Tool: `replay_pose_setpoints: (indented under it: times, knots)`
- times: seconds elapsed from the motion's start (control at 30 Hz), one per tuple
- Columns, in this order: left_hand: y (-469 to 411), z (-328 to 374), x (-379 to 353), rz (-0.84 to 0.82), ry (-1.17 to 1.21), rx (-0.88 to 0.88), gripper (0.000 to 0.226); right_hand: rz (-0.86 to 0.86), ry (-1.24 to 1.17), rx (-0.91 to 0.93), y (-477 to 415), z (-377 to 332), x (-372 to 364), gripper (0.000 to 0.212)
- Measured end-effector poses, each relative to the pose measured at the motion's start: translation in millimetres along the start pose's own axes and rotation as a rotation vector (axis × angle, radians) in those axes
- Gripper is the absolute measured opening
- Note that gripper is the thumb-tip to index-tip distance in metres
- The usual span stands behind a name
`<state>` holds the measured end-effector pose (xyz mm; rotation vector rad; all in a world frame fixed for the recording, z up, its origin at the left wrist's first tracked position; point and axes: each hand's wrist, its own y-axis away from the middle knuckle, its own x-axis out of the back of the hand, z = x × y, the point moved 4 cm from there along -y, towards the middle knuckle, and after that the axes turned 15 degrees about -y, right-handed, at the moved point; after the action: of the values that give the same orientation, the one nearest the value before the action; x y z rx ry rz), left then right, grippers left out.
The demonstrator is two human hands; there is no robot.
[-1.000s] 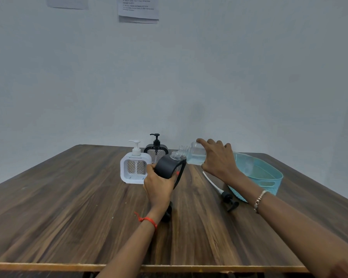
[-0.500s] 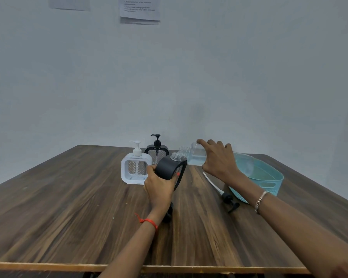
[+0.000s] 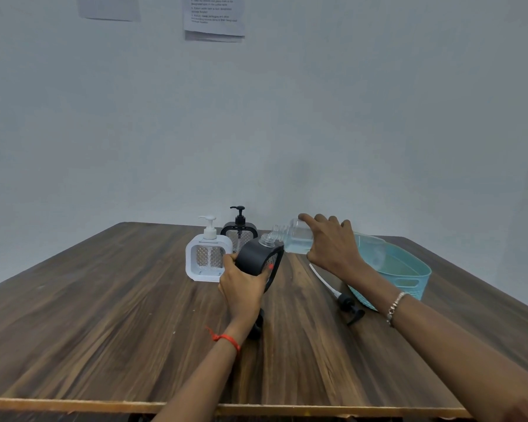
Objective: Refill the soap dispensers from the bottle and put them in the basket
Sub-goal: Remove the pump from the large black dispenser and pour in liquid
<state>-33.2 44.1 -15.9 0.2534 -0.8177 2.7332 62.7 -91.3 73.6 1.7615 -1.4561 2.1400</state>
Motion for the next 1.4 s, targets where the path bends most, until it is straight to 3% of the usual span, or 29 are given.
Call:
replay_pose_setpoints:
  times: [0.9,1.4]
  knots:
    - [2.1,-2.2,0.5,0.004,-0.005,-0.01,0.053,0.0,0.029,0.009,-0.1,-0.8,-3.0,0.066]
    - [-0.5,-1.2,-0.9,0.008,0.027,0.011,0.055,-0.024,-0.077,-0.062,-0.1,1.5,-0.5,0.069]
